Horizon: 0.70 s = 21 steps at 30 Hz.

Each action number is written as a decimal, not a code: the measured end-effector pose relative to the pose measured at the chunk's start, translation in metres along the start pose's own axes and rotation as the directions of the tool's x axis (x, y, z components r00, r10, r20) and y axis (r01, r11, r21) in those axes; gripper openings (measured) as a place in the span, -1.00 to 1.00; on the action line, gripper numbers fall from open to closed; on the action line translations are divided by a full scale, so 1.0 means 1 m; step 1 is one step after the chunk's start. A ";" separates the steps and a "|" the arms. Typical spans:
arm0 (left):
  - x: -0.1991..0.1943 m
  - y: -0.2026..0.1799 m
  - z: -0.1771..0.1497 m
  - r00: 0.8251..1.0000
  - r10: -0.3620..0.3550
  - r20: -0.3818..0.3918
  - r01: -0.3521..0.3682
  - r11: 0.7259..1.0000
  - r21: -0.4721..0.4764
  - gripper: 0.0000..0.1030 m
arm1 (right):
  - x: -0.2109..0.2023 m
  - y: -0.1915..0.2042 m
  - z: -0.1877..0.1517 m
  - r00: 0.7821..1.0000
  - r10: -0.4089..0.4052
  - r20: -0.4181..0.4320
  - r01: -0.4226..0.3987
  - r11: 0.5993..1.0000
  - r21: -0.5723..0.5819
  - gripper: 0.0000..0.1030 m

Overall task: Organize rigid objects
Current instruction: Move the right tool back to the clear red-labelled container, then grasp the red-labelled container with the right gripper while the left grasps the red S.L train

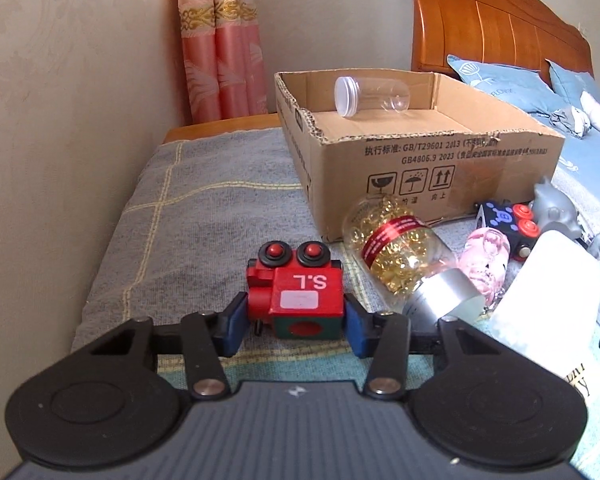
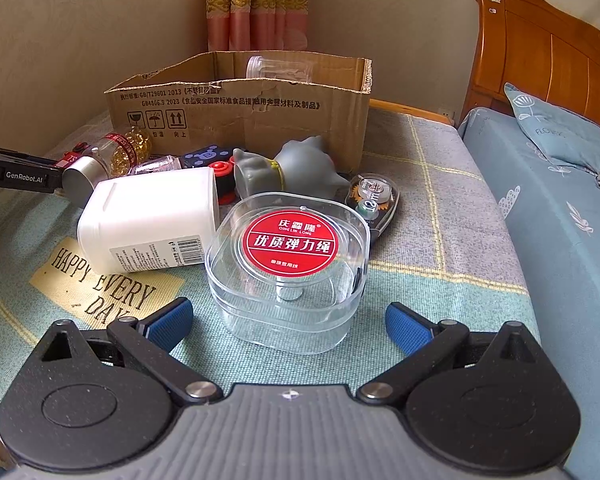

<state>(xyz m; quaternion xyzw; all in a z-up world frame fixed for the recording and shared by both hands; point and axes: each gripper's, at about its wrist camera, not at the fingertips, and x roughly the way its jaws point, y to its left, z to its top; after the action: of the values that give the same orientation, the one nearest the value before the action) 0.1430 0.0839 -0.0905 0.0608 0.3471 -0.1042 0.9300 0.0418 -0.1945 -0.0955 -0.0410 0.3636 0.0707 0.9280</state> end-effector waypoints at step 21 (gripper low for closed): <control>-0.044 -0.008 -0.038 0.999 0.008 -0.042 -0.009 1.000 -0.018 0.47 | 0.001 -0.001 0.003 1.000 -0.003 -0.017 0.003 1.000 0.004 1.00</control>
<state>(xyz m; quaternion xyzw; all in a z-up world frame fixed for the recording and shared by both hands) 0.0852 0.0895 -0.0904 0.0560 0.3673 -0.0960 0.9234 0.0444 -0.1949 -0.0939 -0.0405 0.3716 0.0682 0.9250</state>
